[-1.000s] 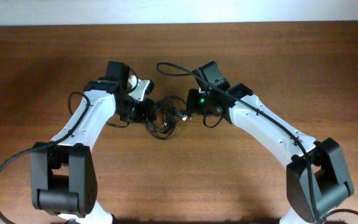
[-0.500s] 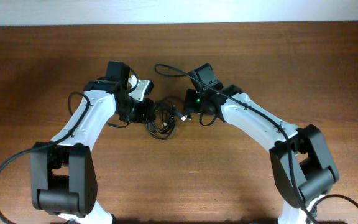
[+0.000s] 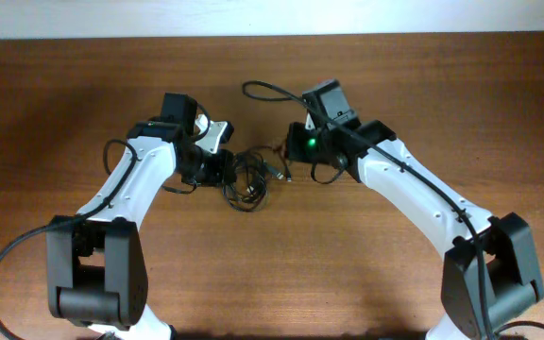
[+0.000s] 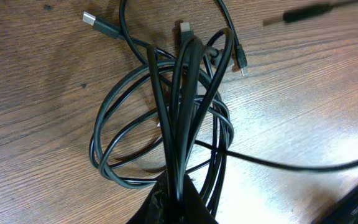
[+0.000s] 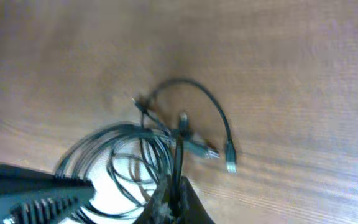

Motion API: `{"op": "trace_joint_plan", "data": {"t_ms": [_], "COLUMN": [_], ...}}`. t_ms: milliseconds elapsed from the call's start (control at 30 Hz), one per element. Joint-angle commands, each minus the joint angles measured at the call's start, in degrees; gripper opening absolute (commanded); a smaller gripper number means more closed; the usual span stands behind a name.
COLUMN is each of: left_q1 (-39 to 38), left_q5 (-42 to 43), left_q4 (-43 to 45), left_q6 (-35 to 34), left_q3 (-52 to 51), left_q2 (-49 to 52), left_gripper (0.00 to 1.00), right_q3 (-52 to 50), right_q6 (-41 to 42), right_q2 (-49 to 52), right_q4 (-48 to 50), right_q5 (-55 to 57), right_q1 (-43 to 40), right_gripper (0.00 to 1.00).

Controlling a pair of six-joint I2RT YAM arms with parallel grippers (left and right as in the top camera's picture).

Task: Untangle cables

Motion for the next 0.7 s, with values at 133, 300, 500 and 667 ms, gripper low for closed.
{"op": "trace_joint_plan", "data": {"t_ms": [133, 300, 500, 667], "left_q1": [-0.17, -0.17, -0.17, -0.11], "left_q5": [-0.44, 0.70, 6.54, 12.07], "left_q4": [-0.09, -0.96, -1.16, -0.55], "left_q6": [-0.13, -0.13, -0.13, -0.11], "left_q3": [-0.04, -0.04, -0.02, -0.02], "left_q2": [0.61, 0.61, 0.61, 0.61], "left_gripper": [0.05, 0.00, 0.00, 0.08], "right_q3": [0.66, 0.66, 0.66, 0.66], "right_q6": [-6.95, -8.31, -8.28, -8.31], "right_q2": [-0.79, -0.81, -0.76, -0.46], "right_q4": [-5.90, -4.48, -1.90, -2.73], "right_q5": [-16.31, -24.35, -24.30, -22.10], "right_q1": [-0.26, -1.29, -1.49, -1.42], "right_gripper": [0.04, 0.04, 0.04, 0.04]}}
